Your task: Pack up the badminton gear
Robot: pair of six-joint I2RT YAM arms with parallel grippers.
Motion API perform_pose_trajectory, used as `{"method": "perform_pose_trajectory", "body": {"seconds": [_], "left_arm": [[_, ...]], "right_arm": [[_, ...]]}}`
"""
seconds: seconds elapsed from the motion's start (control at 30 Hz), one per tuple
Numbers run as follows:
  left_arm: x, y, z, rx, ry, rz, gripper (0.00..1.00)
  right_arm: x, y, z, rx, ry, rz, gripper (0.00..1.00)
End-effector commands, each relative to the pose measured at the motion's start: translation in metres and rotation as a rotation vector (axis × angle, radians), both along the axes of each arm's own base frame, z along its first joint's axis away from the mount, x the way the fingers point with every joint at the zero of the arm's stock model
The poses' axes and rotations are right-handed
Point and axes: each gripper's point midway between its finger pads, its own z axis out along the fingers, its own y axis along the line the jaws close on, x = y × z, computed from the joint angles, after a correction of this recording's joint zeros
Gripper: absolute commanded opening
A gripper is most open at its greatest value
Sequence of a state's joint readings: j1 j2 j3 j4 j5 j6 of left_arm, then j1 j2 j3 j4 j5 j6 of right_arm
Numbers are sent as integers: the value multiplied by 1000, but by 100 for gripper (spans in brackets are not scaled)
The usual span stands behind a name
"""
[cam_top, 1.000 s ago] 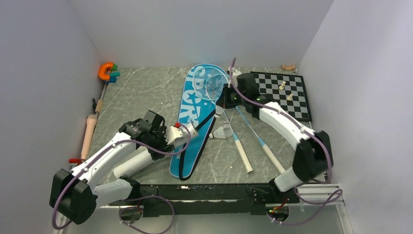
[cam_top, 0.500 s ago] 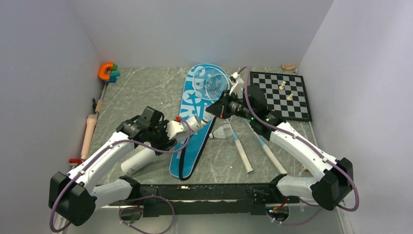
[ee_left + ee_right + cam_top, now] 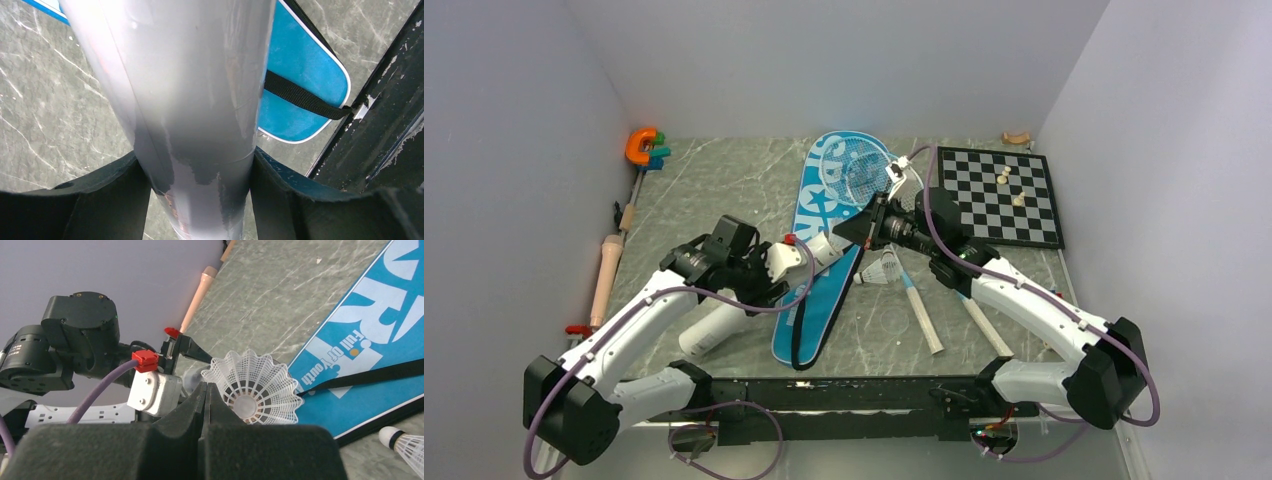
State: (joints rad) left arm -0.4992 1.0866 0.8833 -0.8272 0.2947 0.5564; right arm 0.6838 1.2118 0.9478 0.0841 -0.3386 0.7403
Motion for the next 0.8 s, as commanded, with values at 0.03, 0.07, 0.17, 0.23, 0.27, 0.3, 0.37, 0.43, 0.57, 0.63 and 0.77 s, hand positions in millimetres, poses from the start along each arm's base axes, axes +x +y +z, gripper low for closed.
{"method": "perform_pose_trajectory", "body": {"seconds": [0.03,0.07,0.17,0.23,0.27,0.3,0.37,0.43,0.57,0.63,0.77], "left_arm": [[9,-15,29,-101,-87,-6,64],[9,-14,30,-104,-94,-4,64],[10,-14,33,-110,-109,0,64],[10,-14,35,-113,-112,1,64],[10,-15,36,-115,-112,-1,64],[9,-15,37,-118,-113,-4,64],[9,-15,39,-121,-113,-6,64],[9,-15,38,-120,-113,-6,64],[9,-15,38,-117,-114,-6,64],[9,-14,39,-118,-114,-7,64],[6,-15,42,-121,-109,-15,64]], "right_arm": [[1,7,16,93,-3,-8,0],[0,8,13,95,8,-6,0],[-2,8,8,107,37,0,15],[-5,8,8,109,44,3,35],[-5,7,9,104,44,-1,43],[-5,5,11,102,41,-4,47],[-5,1,14,90,34,-17,54],[-6,-3,23,84,12,-24,57],[-3,-21,40,68,-35,-68,60],[1,-34,41,50,-47,-110,61],[10,-54,21,-5,0,-170,60]]}}
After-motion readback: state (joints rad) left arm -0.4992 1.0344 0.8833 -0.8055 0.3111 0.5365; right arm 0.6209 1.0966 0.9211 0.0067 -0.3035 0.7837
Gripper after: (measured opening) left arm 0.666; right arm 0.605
